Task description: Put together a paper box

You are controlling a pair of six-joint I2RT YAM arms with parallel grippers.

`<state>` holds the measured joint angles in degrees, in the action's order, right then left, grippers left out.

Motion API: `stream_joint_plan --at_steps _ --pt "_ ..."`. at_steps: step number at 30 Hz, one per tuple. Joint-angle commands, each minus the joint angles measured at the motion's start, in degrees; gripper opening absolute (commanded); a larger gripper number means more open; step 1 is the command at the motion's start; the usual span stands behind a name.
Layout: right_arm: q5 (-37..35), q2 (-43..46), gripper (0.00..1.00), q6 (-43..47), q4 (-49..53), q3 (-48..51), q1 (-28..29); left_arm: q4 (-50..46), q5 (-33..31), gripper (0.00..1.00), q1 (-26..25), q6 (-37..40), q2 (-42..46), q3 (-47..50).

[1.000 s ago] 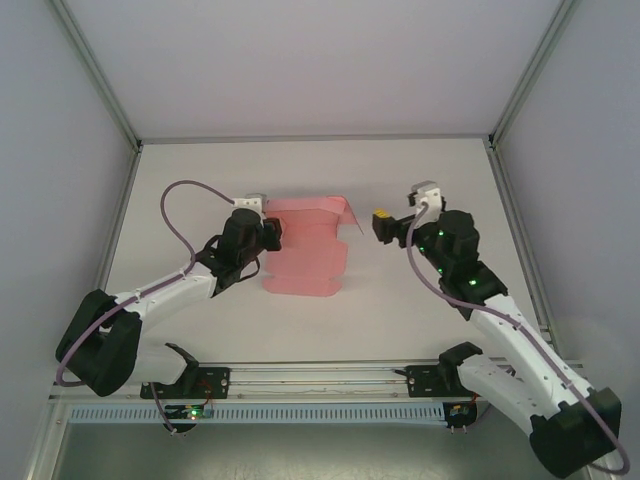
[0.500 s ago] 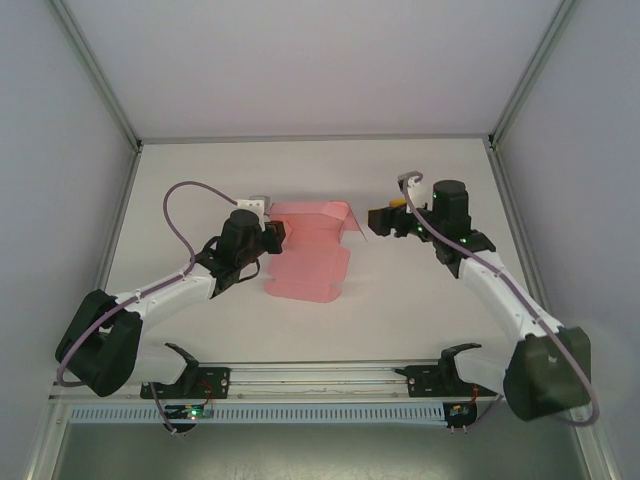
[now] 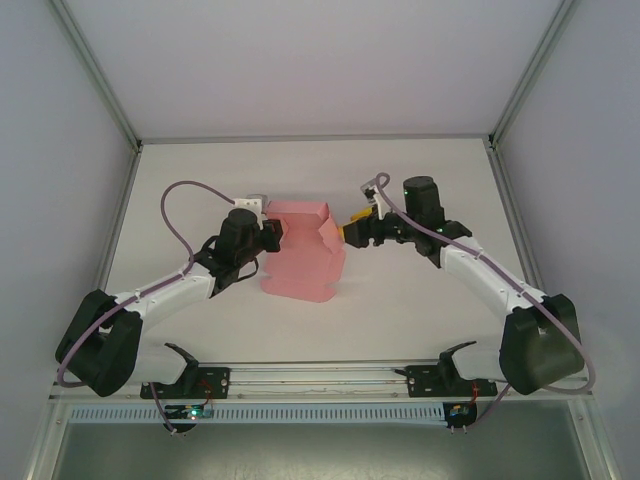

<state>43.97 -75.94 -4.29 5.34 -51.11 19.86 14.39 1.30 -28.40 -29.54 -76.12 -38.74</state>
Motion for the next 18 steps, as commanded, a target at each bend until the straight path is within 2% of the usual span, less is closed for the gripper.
stream_joint_plan --at_steps 1,10,18 --pt "2.13 -0.78 0.64 3.16 0.71 -2.06 1.85 1.87 -0.66 0.0 -0.01 0.89 0.62 -0.65" --pt "-14.31 -0.46 0.54 5.74 2.48 -4.2 7.04 0.24 -1.24 0.0 0.01 1.4 -0.24 -1.22" --pt "-31.03 -2.03 0.51 8.16 1.0 -4.96 13.32 -0.1 1.16 0.0 0.01 1.07 -1.57 -1.98"
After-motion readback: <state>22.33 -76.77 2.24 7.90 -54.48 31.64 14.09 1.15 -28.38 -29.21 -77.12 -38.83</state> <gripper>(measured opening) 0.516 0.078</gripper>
